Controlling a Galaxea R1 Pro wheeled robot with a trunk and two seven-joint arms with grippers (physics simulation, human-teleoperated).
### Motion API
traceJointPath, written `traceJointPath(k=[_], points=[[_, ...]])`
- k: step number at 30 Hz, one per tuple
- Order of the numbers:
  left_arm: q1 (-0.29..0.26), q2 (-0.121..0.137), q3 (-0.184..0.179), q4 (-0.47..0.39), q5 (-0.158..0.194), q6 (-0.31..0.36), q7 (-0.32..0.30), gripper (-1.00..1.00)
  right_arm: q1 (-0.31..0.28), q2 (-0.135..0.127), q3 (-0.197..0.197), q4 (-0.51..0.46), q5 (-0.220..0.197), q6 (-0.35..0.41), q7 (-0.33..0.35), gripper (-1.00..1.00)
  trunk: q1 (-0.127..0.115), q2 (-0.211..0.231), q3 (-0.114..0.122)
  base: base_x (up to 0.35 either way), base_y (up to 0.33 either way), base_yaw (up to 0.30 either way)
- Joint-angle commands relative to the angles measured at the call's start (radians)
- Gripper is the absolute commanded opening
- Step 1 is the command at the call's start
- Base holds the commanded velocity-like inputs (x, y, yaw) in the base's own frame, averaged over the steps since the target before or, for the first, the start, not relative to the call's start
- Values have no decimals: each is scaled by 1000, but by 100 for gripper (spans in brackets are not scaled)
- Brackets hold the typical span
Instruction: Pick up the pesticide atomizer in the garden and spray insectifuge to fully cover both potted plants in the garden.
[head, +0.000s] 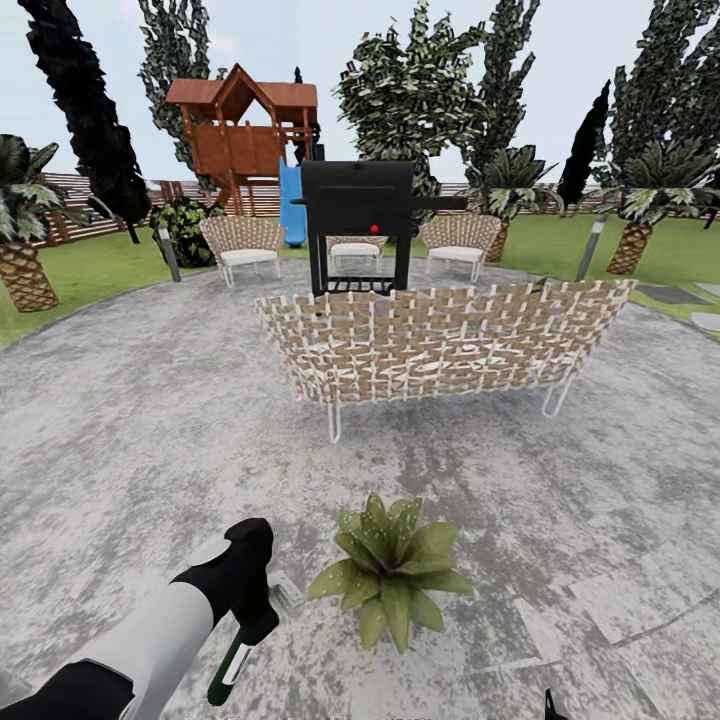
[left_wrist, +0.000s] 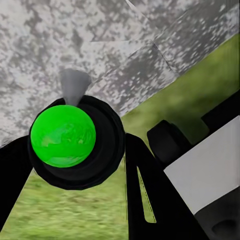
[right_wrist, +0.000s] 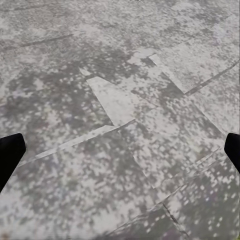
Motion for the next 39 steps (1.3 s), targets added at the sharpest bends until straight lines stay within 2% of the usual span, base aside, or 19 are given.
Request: traceJointPath(k=[1, 11, 14, 16, 19, 26, 31, 39], points=[[-1, 0, -2, -1, -10, 5, -10, -100, 0, 0, 3, 0, -3, -3, -2, 100, 0, 0, -1, -47, -32, 221], [-1, 18, -2, 0, -12, 5, -8, -100, 0, 0, 3, 0, -3, -3, -2, 100, 0, 0, -1, -7, -5, 33], [-1, 17, -1, -4, -12, 6, 13, -100, 0, 0, 3, 0, -3, -3, -2, 100, 0, 0, -1, 0, 0, 0], [-1, 7, 26, -6, -12, 6, 25, -100, 0, 0, 3, 0, -3, -3, -2, 100, 0, 0, -1, 0, 0, 0], [-2, 1, 44, -19, -12, 5, 39, -100, 0, 0, 3, 0, -3, -3, -2, 100, 0, 0, -1, 0, 0, 0], [-1, 3, 47, -39, -12, 5, 45, -100, 0, 0, 3, 0, -3, -3, -2, 100, 0, 0, -1, 0, -11, 0], [-1, 0, 47, -39, -10, 5, 44, -100, 0, 0, 3, 0, -3, -3, -2, 100, 0, 0, -1, 0, -227, 40], [-1, -2, 47, -39, -10, 5, 45, -100, 0, 0, 3, 0, -3, -3, -2, 100, 0, 0, -1, 11, -270, 259]])
